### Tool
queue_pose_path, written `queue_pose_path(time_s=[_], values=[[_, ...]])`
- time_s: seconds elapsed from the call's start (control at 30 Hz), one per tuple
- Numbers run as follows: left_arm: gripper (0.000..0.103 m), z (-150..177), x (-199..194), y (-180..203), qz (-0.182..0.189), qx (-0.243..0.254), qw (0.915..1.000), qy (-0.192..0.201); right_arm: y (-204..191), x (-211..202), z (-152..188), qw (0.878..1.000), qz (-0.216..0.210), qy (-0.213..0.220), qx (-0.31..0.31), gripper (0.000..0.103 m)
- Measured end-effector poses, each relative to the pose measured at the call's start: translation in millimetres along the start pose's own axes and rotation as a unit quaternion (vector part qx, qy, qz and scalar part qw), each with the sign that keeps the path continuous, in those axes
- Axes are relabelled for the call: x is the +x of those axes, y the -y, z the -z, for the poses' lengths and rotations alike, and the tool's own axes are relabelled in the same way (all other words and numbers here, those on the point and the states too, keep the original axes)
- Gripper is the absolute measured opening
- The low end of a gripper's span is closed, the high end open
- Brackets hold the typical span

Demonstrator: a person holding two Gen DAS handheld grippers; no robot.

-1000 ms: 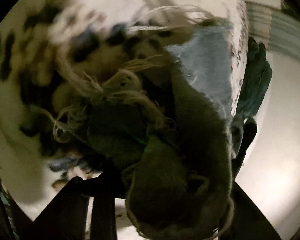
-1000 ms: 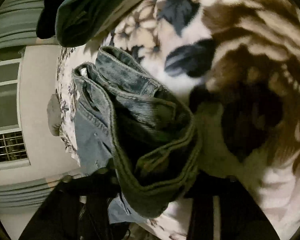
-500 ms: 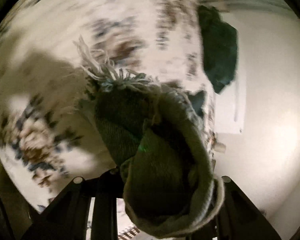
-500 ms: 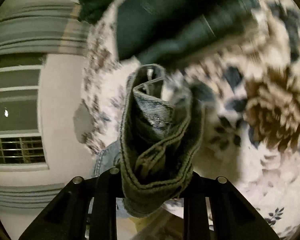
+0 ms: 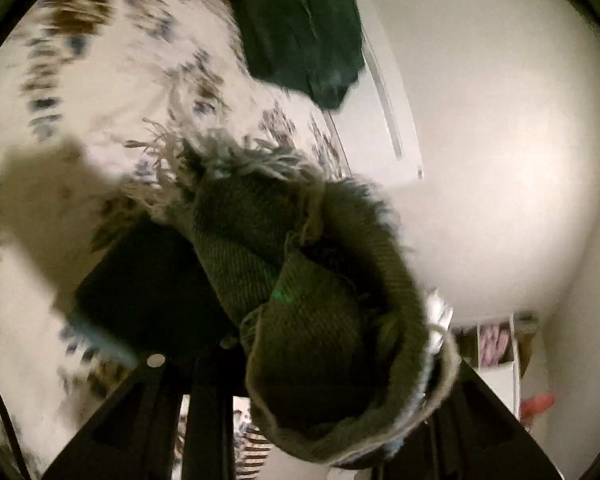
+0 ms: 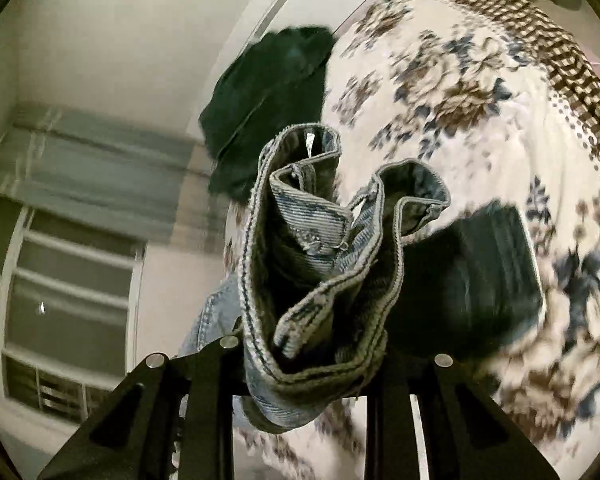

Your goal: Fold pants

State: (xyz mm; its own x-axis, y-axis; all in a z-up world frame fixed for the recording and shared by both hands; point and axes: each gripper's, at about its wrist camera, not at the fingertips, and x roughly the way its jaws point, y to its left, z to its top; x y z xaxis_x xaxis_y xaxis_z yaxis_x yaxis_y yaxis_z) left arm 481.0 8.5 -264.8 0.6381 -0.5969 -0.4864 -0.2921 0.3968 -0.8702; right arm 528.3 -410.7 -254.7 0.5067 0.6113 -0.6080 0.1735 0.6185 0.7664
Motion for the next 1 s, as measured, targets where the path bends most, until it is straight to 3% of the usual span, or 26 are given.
queue_pose_path(time_s=[0.13, 0.27, 0.37, 0.47, 0.57, 0.73, 0.83, 0.9, 0.97, 1.0], values=[[0.024, -3.1, 74.2, -53.4, -0.011, 0.015, 0.9977, -0.066, 87.4, 32.3, 5.8, 0.998, 0.021, 0.011, 0.05, 0.025], [0.024, 4.5, 96.1, -112.7, -0.04, 0.004, 0.9953, -0.088, 141.3, 53.4, 27.3, 0.996, 0.041, 0.005, 0.074, 0.025], [0.025, 10.7, 95.2, -143.8, -0.042, -0.022, 0.9942, -0.097, 153.1, 64.1, 39.1, 0.997, 0.046, 0.003, 0.063, 0.025], [0.033, 19.0, 92.0, -148.5, -0.063, -0.022, 0.9919, -0.108, 153.0, 68.6, 41.5, 0.997, 0.055, 0.002, 0.056, 0.027], [0.036, 24.9, 83.4, -147.1, -0.066, -0.028, 0.9919, -0.105, 156.3, 70.7, 40.8, 0.996, 0.061, -0.022, 0.063, 0.038], [0.044, 31.0, 61.6, -130.1, -0.112, 0.022, 0.9894, -0.09, 151.0, 54.6, 48.7, 0.995, 0.083, -0.028, 0.054, 0.043], [0.058, 30.8, 50.4, -123.3, -0.175, 0.054, 0.9801, -0.078, 146.2, 45.4, 52.9, 0.993, 0.108, -0.019, 0.047, 0.051], [0.065, 28.4, 45.4, -115.9, -0.214, 0.086, 0.9705, -0.068, 138.2, 39.6, 55.2, 0.989, 0.142, -0.01, 0.027, 0.074], [0.072, 28.8, 41.2, -100.5, -0.27, 0.138, 0.9516, -0.054, 125.6, 34.1, 58.6, 0.98, 0.197, 0.001, -0.007, 0.087], [0.076, 30.4, 41.0, -92.3, -0.29, 0.165, 0.9416, -0.046, 113.9, 31.9, 62.6, 0.972, 0.233, 0.006, -0.038, 0.088]])
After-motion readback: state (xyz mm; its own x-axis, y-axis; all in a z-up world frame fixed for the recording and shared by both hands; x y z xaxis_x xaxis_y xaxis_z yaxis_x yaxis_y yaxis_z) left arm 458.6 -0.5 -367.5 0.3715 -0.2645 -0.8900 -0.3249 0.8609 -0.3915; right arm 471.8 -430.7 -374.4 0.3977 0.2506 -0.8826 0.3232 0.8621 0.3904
